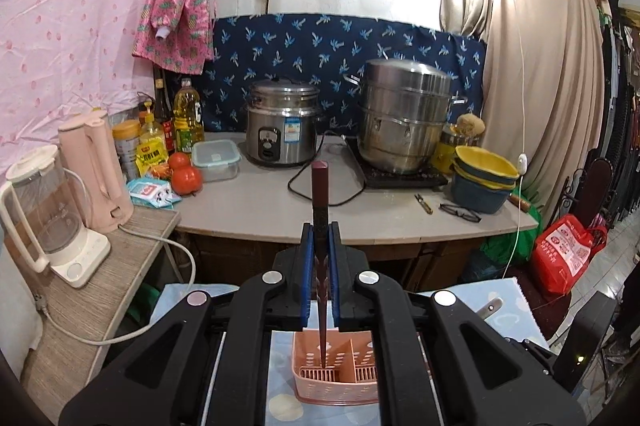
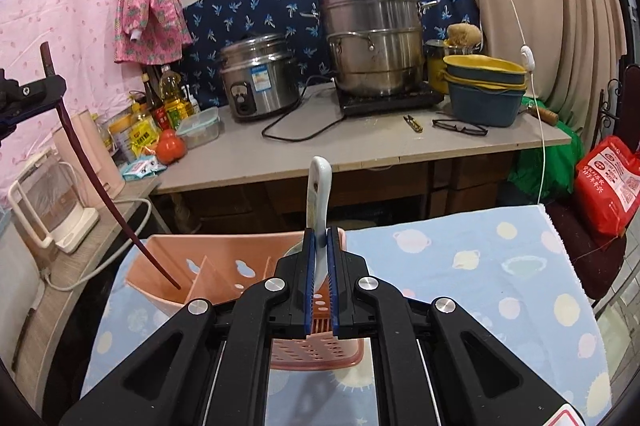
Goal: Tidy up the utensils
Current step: 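Open right tool to drop the spoon into the basket while left tool drops the chopstick in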
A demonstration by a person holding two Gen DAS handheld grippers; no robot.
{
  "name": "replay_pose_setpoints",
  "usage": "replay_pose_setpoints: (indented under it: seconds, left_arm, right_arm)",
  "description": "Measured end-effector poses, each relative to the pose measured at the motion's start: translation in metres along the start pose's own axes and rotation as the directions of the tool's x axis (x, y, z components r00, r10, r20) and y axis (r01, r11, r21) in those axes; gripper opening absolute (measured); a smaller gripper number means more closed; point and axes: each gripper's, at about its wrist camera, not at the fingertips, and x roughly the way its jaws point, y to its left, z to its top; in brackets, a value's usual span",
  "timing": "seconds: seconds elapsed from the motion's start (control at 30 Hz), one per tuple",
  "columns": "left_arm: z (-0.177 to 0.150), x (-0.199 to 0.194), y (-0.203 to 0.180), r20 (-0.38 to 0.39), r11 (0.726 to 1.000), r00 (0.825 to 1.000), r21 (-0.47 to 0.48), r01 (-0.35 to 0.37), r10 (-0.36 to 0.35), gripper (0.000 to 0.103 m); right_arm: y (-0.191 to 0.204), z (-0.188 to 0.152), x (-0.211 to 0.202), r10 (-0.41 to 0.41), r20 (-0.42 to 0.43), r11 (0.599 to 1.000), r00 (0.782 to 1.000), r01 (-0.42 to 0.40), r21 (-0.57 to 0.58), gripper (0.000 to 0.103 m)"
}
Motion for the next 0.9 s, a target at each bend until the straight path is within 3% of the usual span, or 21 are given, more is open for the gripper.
replay_pose_setpoints:
  seconds: [0.1,0.17,0.2,0.23,0.6,0.9]
  left_arm:
    - [-0.012,0.009,0.002,-0.005,1.0,1.0,0.002,-0.018,0.018,0.009]
    - [-0.019,0.008,0.004,0.002,0.999,0.999,0.0,-0.039,0.039,0.032]
    - [-0.02,0.006,0.005,0.005,0.999,0.999,-0.005,-0.045,0.045,0.037]
    - [-0.023,0.005,0.006,0.007,0.999,0.999,-0.012,-0.05,0.05,0.039]
    - [-0.064,-0.035,0.009,-0.061,0.998,0.996,-0.003,-0.057,0.057,0.039]
    - [-0.149,-0.085,0.007,-0.197,0.999,0.98,-0.007,-0.041,0.038,0.039]
  right_arm:
    - [-0.002,-0.007,0.008,0.004,-0.016,1.0,1.0,-0.003,0.009,0.009]
    - [-0.003,-0.011,0.007,-0.007,-0.009,1.0,1.0,0.007,0.011,0.017]
    - [-0.004,-0.012,0.004,-0.007,-0.004,1.0,1.0,0.007,0.016,0.026]
    - [-0.005,-0.013,0.001,-0.007,0.002,1.0,1.0,0.007,0.021,0.027]
    - [-0.014,-0.049,-0.059,0.025,-0.007,0.999,1.0,-0.025,0.023,0.029]
    - [-0.015,-0.128,-0.123,0.035,-0.107,0.999,0.994,-0.035,0.01,0.029]
